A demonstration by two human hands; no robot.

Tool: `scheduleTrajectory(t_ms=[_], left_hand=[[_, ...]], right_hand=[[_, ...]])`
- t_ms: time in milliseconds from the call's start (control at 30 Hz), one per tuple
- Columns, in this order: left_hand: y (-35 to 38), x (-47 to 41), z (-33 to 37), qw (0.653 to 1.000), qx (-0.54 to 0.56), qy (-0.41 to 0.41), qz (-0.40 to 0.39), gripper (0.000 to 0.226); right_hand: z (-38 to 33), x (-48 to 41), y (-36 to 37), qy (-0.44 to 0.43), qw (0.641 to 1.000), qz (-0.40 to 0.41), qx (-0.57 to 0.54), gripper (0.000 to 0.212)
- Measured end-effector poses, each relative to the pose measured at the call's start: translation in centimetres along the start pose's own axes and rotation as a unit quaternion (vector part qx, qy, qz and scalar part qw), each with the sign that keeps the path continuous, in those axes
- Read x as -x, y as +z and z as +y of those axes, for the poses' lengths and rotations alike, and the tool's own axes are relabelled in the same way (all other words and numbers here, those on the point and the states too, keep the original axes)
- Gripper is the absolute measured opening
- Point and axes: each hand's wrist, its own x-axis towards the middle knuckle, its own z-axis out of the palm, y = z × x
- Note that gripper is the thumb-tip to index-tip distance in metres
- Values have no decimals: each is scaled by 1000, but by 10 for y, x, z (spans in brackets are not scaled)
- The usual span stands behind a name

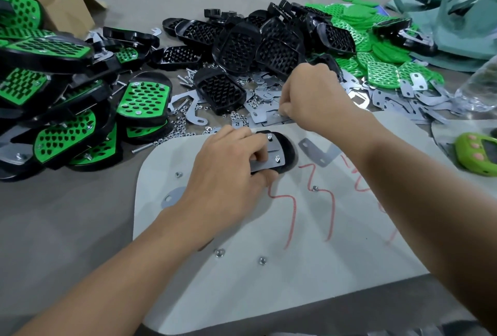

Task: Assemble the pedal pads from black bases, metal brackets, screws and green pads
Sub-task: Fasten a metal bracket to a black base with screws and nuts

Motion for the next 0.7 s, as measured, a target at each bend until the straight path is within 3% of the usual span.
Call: scheduleTrajectory(t_ms=[167,267,367,467,700], left_hand=[[-4,-1,2,1000,5,-3,-17,40],[-6,-2,2,1000,-2,0,-21,42],[-5,-1,3,1000,-7,3,-21,44],[-4,0,2,1000,-15,2,-15,45],[-5,-1,3,999,-32,8,-18,50]], right_hand=[[0,7,1,3,1000,3,-17,10],[6,17,-4,20,994,38,-102,10],[10,32,-13,22,968,52,-243,11],[7,44,-15,12,934,9,-356,9],[6,53,-6,11,890,-17,-456,16]])
